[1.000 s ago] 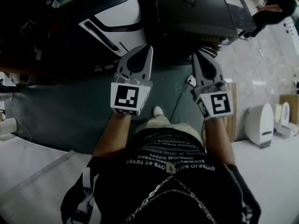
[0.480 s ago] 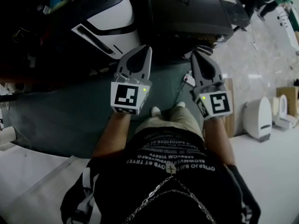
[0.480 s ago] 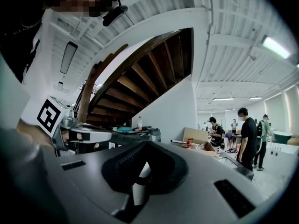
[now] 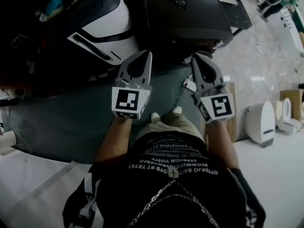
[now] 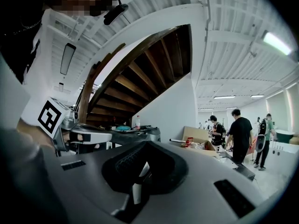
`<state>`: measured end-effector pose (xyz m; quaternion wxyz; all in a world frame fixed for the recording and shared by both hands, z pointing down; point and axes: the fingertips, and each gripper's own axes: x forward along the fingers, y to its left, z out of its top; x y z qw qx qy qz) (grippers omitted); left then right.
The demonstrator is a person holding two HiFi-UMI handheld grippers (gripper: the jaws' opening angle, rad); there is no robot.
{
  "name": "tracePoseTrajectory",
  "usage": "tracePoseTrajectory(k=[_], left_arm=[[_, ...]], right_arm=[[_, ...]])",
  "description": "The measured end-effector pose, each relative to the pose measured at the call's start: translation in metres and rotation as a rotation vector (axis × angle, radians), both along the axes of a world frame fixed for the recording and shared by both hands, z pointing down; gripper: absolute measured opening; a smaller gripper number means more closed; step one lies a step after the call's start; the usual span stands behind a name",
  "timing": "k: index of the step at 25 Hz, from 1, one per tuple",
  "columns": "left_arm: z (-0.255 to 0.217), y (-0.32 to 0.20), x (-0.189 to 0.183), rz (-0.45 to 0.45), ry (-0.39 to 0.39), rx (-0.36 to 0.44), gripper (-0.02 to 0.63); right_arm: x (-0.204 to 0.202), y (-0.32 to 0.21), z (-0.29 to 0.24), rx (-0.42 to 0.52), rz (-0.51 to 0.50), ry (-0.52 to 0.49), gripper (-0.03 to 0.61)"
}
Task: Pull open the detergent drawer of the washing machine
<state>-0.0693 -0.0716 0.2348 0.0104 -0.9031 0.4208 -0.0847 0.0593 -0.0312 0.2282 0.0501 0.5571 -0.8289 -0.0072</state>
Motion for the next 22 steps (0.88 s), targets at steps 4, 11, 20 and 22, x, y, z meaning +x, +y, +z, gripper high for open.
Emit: tracePoseTrajectory(k=[4, 11, 20, 22], left_arm=[[-0.006, -0.012, 0.018, -0.027, 0.001, 0.008, 0.005], [-0.014, -0.026, 0.042, -0.070, -0.058, 0.039, 0.005], [0.032, -0.040, 0.032, -0.175, -0.086, -0.015, 0.005], [0.049, -0.047, 0.029, -0.187, -0.093, -0.042, 0.005]], right_arm=[[0.023, -0.012, -0.001, 0.003, -0.013, -0.016, -0.011], [0.054, -0.035, -0.002, 0.007, -0.051, -0.029, -0.011], [0.067, -0.058, 0.042, -0.050, -0.106, -0.067, -0.011], [0.073, -0.066, 0.062, -0.062, -0.103, -0.050, -0.011]])
